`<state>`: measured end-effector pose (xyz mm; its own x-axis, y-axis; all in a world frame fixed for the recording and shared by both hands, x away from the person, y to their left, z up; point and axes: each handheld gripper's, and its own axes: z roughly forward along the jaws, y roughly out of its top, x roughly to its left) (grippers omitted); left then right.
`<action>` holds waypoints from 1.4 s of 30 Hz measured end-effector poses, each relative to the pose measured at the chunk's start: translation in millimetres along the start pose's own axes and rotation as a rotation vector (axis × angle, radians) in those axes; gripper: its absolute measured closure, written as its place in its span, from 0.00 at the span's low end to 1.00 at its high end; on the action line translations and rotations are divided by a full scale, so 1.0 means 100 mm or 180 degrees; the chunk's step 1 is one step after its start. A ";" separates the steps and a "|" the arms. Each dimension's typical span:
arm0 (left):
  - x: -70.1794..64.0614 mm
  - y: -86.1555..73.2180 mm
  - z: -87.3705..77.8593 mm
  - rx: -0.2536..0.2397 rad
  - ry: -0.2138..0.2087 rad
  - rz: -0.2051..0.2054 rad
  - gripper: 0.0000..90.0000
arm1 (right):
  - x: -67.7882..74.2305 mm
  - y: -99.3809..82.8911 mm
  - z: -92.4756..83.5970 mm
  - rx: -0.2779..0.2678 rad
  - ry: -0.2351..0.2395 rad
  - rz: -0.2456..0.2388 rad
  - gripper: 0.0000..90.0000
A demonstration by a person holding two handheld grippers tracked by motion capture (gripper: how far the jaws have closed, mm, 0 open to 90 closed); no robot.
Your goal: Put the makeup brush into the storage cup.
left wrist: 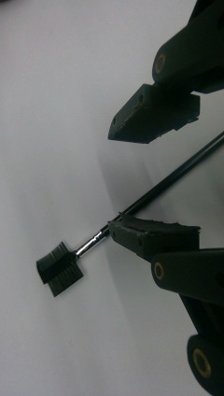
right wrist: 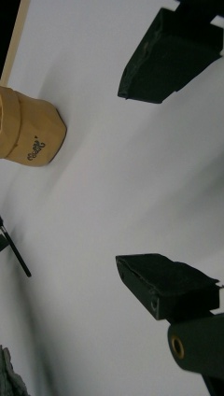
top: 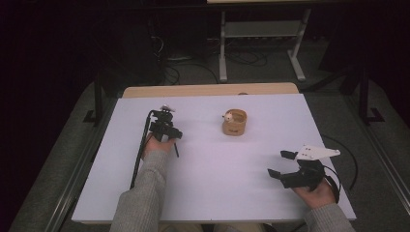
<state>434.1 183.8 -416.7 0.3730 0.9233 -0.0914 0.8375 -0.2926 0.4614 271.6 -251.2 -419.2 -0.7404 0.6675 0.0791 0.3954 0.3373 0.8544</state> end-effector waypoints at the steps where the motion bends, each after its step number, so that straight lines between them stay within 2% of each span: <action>1: -0.01 0.00 0.02 0.0039 0.0060 0.0000 0.57 | 0.00 0.00 0.00 0.0004 0.0004 0.0002 0.16; 5: -0.01 -0.01 0.04 0.0058 0.0105 -0.0077 0.61 | 0.00 0.00 0.00 0.0010 0.0011 0.0005 0.17; 11: -0.03 -0.01 0.06 0.0086 0.0129 -0.0112 0.66 | 0.00 -0.01 0.00 0.0022 0.0022 0.0005 0.17; 12: -0.03 -0.01 0.07 0.0143 0.0150 -0.0107 0.67 | 0.01 -0.01 0.00 0.0024 0.0020 0.0002 0.17; 14: -0.04 -0.02 0.07 0.0126 0.0182 -0.0109 0.69 | 0.01 -0.01 0.00 0.0040 0.0018 0.0004 0.18; 22: -0.11 -0.03 0.07 0.0187 0.0398 0.0114 0.80 | 0.02 -0.01 0.00 0.0061 -0.0008 -0.0034 0.18; 24: -0.14 -0.02 0.07 0.0199 0.0442 0.0135 0.82 | 0.03 0.00 0.01 0.0069 -0.0013 -0.0034 0.18; 28: -0.15 -0.01 0.08 0.0232 0.0406 0.0030 0.88 | 0.05 0.00 0.01 0.0103 -0.0015 -0.0061 0.18; 30: -0.14 0.00 0.08 0.0249 0.0405 0.0044 0.92 | 0.06 0.01 0.01 0.0095 -0.0021 -0.0086 0.18; 33: -0.15 0.02 0.08 0.0306 0.0424 0.0158 0.95 | 0.06 0.01 0.01 0.0088 -0.0018 -0.0102 0.18; 36: -0.15 0.04 0.08 0.0342 0.0387 0.0120 0.95 | 0.07 0.01 0.02 0.0101 -0.0017 -0.0084 0.18; 42: -0.10 0.04 0.08 0.0336 0.0275 0.0172 0.95 | 0.07 0.01 0.02 0.0103 -0.0013 -0.0093 0.19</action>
<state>436.9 171.8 -420.9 0.3867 0.9222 0.0093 0.8563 -0.3628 0.3676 268.2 -245.3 -419.0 -0.7496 0.6598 0.0523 0.3912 0.3779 0.8391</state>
